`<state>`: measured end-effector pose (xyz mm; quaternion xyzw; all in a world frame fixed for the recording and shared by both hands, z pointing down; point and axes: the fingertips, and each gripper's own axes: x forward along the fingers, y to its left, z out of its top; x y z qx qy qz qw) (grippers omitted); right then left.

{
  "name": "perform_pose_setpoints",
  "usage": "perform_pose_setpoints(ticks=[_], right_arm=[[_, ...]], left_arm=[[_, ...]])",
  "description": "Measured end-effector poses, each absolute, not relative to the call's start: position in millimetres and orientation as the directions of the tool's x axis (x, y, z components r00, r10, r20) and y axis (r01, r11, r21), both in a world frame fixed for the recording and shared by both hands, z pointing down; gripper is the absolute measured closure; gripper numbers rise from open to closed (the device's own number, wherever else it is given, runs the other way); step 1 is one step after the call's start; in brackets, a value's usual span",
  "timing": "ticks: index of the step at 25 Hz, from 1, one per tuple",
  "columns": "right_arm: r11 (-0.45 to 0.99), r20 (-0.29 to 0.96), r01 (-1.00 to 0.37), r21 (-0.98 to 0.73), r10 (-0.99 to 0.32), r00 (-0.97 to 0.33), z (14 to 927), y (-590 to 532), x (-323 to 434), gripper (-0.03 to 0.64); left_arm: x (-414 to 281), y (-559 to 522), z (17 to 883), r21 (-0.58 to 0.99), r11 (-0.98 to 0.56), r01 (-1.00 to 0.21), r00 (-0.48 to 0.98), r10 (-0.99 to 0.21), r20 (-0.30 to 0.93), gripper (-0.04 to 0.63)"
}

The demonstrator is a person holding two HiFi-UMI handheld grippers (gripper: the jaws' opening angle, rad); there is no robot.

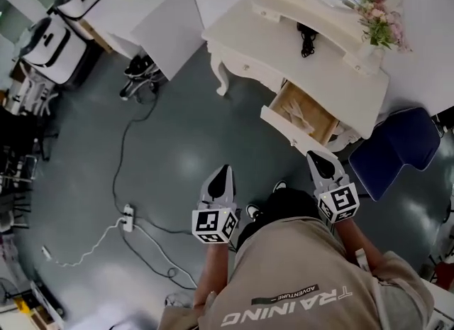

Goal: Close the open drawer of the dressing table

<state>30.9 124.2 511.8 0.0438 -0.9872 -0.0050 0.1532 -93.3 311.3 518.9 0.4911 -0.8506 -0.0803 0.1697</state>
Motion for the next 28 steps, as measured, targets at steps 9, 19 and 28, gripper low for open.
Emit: perform_pose_setpoints(ticks=[9, 19, 28], right_arm=[[0.985, 0.283, -0.172, -0.011, -0.162, -0.945, 526, 56, -16, 0.614], [0.973, 0.243, -0.224, -0.060, -0.203, -0.949, 528, -26, -65, 0.614], [0.908, 0.271, -0.394, -0.140, -0.348, -0.898, 540, -73, -35, 0.614]], left_arm=[[-135, 236, 540, 0.241, 0.411, -0.879, -0.323, -0.886, 0.331, 0.577], [-186, 122, 534, 0.173, 0.276, -0.946, -0.185, -0.892, 0.412, 0.577], [-178, 63, 578, 0.135, 0.100, -0.986, -0.013, -0.846, 0.533, 0.577]])
